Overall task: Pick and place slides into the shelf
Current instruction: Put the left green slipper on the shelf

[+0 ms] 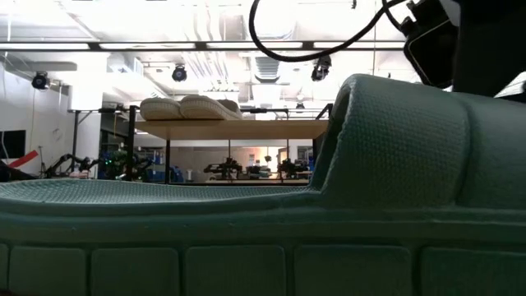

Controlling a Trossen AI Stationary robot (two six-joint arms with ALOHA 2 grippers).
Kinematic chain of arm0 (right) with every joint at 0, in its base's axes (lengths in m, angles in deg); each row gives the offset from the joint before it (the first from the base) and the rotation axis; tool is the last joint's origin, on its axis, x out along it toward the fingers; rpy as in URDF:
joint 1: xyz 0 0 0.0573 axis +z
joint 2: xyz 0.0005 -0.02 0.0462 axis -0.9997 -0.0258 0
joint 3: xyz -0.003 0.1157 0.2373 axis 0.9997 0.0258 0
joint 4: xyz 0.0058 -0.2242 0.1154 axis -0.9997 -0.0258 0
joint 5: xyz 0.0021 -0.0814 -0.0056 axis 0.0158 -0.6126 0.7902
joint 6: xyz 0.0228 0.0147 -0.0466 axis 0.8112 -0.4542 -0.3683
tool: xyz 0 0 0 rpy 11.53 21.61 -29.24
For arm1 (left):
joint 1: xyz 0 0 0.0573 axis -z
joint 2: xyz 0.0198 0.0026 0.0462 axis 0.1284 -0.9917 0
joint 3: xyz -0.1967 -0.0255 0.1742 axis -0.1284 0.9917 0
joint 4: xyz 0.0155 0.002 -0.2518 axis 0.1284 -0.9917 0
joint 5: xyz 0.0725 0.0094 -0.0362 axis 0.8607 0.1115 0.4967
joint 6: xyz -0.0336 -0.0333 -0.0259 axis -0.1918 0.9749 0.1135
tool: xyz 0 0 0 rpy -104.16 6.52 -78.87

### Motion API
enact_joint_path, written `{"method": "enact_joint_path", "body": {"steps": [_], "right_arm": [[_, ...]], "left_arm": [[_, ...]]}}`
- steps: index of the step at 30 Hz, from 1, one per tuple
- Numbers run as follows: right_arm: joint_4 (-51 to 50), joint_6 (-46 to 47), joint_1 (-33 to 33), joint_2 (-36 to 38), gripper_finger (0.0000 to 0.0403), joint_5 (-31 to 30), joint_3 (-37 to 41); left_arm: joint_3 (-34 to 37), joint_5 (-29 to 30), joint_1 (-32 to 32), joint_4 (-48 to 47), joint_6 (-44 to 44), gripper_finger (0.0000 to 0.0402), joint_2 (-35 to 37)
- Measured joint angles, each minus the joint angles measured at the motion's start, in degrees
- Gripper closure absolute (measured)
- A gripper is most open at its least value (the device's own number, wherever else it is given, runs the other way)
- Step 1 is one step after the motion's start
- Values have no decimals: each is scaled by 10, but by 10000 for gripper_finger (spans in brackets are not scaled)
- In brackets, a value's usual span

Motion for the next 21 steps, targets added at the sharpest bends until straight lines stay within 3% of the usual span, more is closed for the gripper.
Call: {"method": "enact_joint_path", "body": {"steps": [13, 17, 21], "right_arm": [[19, -33, -26, 0, 215, 0, 0], [19, -33, -28, 0, 247, 0, 0], [19, -33, -27, 0, 306, 0, 0]], "left_arm": [[0, 0, 0, 0, 0, 239, 0], [0, 0, 0, 0, 0, 239, 0], [0, 0, 0, 0, 0, 239, 0]]}}
